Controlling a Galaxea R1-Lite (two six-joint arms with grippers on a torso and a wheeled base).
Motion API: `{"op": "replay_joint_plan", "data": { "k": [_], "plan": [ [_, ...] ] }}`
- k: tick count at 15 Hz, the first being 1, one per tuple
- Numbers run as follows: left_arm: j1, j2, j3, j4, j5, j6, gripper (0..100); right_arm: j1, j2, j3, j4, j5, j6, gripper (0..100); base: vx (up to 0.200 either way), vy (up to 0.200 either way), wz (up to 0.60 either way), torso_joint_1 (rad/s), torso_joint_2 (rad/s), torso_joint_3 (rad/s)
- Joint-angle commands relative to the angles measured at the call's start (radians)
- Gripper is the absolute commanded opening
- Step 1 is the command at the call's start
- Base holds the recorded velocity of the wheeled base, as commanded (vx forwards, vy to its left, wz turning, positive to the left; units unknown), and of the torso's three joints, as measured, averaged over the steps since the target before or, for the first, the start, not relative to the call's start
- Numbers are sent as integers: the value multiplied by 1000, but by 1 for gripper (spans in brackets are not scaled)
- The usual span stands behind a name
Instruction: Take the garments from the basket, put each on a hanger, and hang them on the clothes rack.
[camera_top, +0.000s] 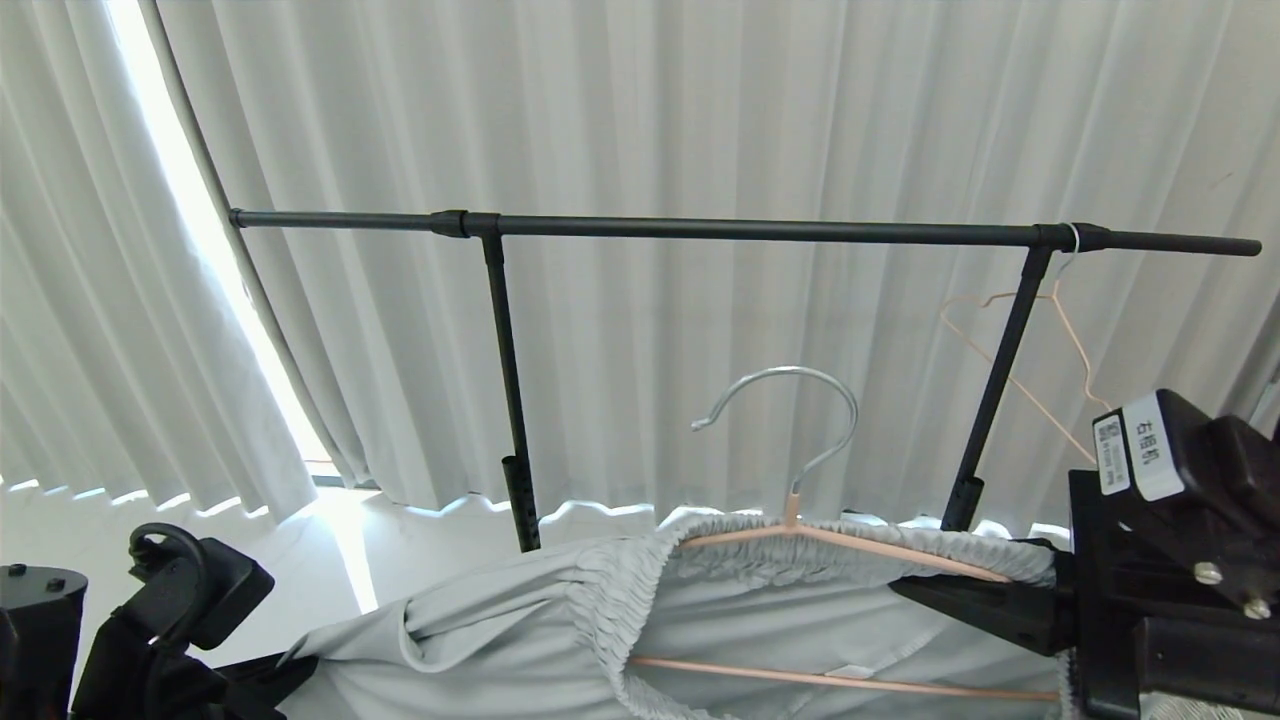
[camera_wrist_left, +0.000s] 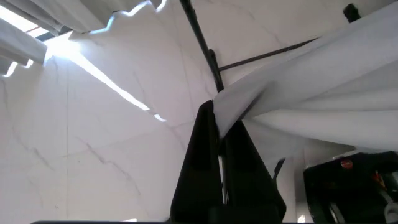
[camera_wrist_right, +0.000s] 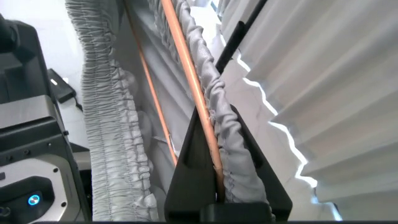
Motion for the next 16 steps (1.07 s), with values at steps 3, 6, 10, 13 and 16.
{"op": "replay_joint_plan", "data": {
  "k": [3,6,10,13,16],
  "plan": [
    [2,9,-2,1,3,4,0,0,-8,-5,-3,-2,7,0,0,0,0,0,0,0],
    [0,4,-8,-8,3,4,100,-2,-8,-5,-3,-5,16,0,0,0,0,0,0,0],
    [-38,-9,-10,-111,-3,0,100,-120,-9,-10,0,-51,22,0,0,0,0,0,0,0],
    [-70,4,-68,-217,-3,4,100,-212,-8,-11,10,-155,104,0,0,0,0,0,0,0],
    [-73,6,-145,-220,1,9,100,-302,-6,-11,40,-256,187,0,0,0,0,0,0,0]
  ]
}}
